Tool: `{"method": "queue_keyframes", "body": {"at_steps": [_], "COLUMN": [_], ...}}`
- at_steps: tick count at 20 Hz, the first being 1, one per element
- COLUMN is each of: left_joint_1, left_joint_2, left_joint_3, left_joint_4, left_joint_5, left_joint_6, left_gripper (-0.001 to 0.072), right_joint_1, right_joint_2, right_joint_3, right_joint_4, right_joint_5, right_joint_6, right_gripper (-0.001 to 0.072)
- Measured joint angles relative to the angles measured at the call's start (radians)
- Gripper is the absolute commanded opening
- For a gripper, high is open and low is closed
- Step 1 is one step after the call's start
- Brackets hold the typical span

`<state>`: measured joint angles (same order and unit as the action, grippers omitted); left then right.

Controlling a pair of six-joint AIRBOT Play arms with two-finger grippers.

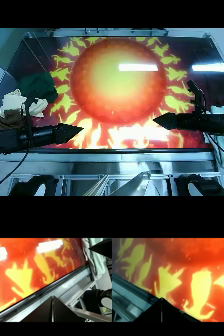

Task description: Fold the shirts.

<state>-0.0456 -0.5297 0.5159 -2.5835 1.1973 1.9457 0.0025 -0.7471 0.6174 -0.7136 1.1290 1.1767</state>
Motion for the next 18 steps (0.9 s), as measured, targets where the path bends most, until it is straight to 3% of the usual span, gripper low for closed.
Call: {"method": "queue_keyframes", "body": {"at_steps": [5, 6, 8, 9, 18], "left_joint_1": [0.010, 0.023, 0.067, 0.094, 0.298], "left_joint_2": [0.000, -0.005, -0.037, -0.063, -0.543], "left_joint_3": [0.003, 0.015, 0.072, 0.114, 0.634], "left_joint_4": [0.007, 0.026, 0.090, 0.126, 0.534], "left_joint_5": [-0.002, -0.014, -0.028, -0.031, -0.049], "left_joint_6": [0.000, 0.000, 0.002, 0.002, 0.002], "left_gripper": [0.0007, 0.0045, 0.0566, 0.0708, 0.0710], "right_joint_1": [0.000, 0.000, 0.000, 0.000, 0.000], "right_joint_2": [0.000, 0.000, 0.000, 0.000, 0.000], "right_joint_3": [0.000, 0.000, 0.000, 0.000, 0.000], "right_joint_4": [0.000, 0.000, 0.000, 0.000, 0.000], "right_joint_5": [0.002, 0.002, 0.002, 0.001, 0.000], "right_joint_6": [0.000, 0.000, 0.000, 0.000, 0.000], "right_gripper": [0.0018, 0.0018, 0.0018, 0.0018, 0.0018]}}
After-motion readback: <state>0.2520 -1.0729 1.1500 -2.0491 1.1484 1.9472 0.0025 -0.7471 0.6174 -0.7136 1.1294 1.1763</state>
